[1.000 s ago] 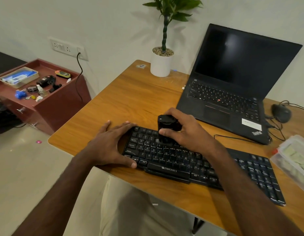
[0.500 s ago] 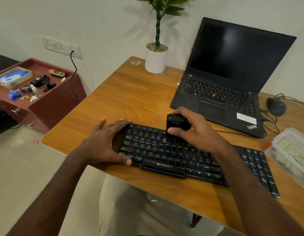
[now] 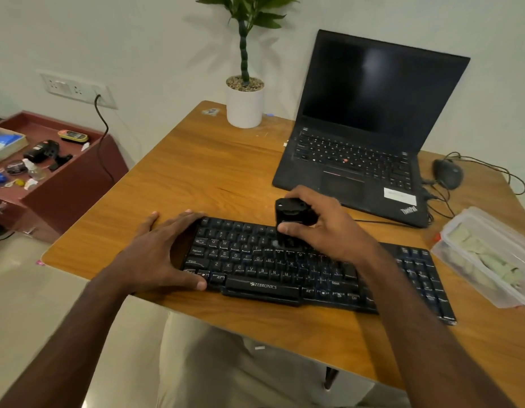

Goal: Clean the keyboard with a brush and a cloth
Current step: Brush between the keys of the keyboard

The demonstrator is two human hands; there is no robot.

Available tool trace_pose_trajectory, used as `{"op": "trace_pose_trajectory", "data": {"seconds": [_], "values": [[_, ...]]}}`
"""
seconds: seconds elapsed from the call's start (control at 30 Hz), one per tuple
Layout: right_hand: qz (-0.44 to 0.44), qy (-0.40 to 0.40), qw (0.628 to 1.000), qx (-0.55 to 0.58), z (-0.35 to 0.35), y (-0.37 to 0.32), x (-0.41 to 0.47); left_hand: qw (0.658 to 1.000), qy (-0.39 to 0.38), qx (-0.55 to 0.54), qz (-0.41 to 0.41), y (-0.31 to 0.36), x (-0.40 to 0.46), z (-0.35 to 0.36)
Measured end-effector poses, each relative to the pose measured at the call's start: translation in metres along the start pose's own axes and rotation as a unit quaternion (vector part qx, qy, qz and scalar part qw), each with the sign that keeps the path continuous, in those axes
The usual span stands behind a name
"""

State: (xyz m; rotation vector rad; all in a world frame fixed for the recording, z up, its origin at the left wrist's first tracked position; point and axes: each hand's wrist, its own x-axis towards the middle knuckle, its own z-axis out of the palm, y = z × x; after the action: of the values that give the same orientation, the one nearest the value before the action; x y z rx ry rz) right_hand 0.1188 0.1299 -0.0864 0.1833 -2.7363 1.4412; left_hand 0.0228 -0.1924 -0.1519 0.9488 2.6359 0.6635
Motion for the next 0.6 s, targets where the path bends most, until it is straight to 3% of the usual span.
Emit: {"op": "trace_pose_trajectory", "data": {"seconds": [0.1,0.27,0.4,0.6], "values": [[0.007,-0.003,1.000,-0.017,-0.025,0.005,-0.010,1.000,0.003,-0.006,0.000,0.000,0.000,0.000],[-0.011,0.061,0.998,0.023,-0.014,-0.003,-0.005,1.000,-0.002,-0.014,-0.007,0.006,-0.001,-0.002],[-0.003,0.025,1.000,0.015,0.002,0.001,-0.006,1.000,-0.006,-0.017,-0.007,0.007,-0.002,-0.003],[0.024,0.024,0.999,0.022,-0.046,0.019,-0.034,1.000,0.001,-0.014,-0.006,0.006,-0.002,-0.002]]}}
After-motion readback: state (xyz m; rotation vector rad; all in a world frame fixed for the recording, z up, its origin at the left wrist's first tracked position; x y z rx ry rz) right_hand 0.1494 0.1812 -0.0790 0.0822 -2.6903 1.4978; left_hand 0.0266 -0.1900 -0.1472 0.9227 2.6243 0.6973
